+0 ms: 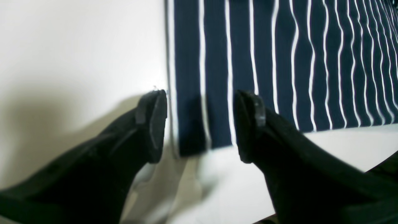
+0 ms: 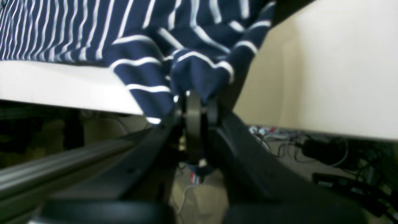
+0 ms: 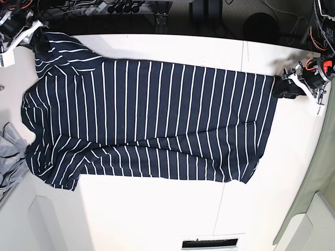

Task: Layout the t-shirt on the table in an organized manner, then fold the t-shirt properly
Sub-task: 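Grasp the collar corner with the right gripper and pull it outward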

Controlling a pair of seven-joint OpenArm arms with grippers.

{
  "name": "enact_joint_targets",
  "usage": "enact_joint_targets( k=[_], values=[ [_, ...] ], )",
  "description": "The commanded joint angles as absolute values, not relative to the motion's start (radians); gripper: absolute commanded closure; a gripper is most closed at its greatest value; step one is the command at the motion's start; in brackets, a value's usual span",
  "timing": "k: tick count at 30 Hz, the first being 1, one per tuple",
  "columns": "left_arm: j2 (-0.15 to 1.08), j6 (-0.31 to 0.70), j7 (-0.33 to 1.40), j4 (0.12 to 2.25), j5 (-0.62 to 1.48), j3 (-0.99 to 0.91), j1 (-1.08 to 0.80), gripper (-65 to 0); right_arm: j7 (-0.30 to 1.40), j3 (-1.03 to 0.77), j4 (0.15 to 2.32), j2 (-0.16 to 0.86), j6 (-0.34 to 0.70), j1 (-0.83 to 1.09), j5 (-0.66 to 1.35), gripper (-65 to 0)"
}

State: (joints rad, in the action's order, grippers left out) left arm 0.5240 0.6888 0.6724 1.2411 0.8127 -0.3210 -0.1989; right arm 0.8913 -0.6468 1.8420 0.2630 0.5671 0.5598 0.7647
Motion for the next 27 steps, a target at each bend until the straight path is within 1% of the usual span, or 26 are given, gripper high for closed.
enact_joint_targets(
  k=[1,7,16,20,26,27],
  values=[
    [0.546,0.698,0.659,1.253,0.830,-0.328,-0.188,-36.3,0.875,-0.657,1.869,0.276,0.572,0.581,0.787,0.0],
    [0.546,0.698,0.683,1.253,0.831,-0.328,-0.189,-36.3,0.871,-0.657,1.885,0.262,0.574,0.664,0.815,0.0],
    [0.546,0.698,0.685,1.254,0.857,-0.328,-0.188,-36.3,0.873,-0.642,1.893,0.170,0.616,0.676,0.904,0.0],
    [0.546,0.698,0.685,1.254,0.857,-0.328,-0.188,-36.3,0.872,-0.576,1.929,0.165,0.617,0.667,0.908,0.0],
    [0.546,0.698,0.685,1.254,0.856,-0.328,-0.188,-36.3,0.870,-0.416,2.027,0.165,0.609,0.659,0.852,0.0],
    [0.546,0.698,0.685,1.254,0.857,-0.328,-0.188,-36.3,0.870,-0.393,2.035,0.165,0.609,0.660,0.852,-0.9]
  ],
)
